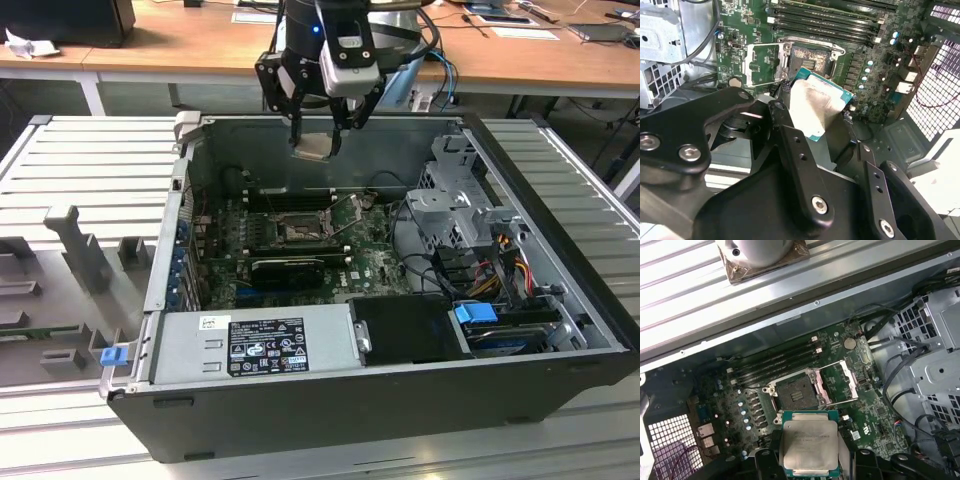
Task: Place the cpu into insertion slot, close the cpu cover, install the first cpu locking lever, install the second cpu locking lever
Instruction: 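Place the cpu into insertion slot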
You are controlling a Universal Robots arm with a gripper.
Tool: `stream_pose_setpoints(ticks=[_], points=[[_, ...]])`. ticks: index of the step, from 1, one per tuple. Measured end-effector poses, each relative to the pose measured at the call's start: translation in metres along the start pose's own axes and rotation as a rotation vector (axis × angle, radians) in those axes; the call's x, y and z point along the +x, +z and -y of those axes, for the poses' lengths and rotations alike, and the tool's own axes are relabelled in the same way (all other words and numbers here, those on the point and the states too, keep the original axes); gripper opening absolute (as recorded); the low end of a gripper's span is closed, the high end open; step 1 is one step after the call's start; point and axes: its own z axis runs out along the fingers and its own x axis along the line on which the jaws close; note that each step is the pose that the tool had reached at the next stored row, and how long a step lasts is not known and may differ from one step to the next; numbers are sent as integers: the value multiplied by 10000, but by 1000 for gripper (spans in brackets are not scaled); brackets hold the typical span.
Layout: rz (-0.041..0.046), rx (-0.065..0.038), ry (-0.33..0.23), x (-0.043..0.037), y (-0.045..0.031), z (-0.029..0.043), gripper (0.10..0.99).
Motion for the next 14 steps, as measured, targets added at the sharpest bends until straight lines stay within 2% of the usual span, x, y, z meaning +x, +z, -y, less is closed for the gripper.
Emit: stream_pose_setpoints(ticks=[7, 14], points=[[33, -7, 376, 0, 7, 1, 525], [88, -20, 1004, 0, 17, 2, 525]])
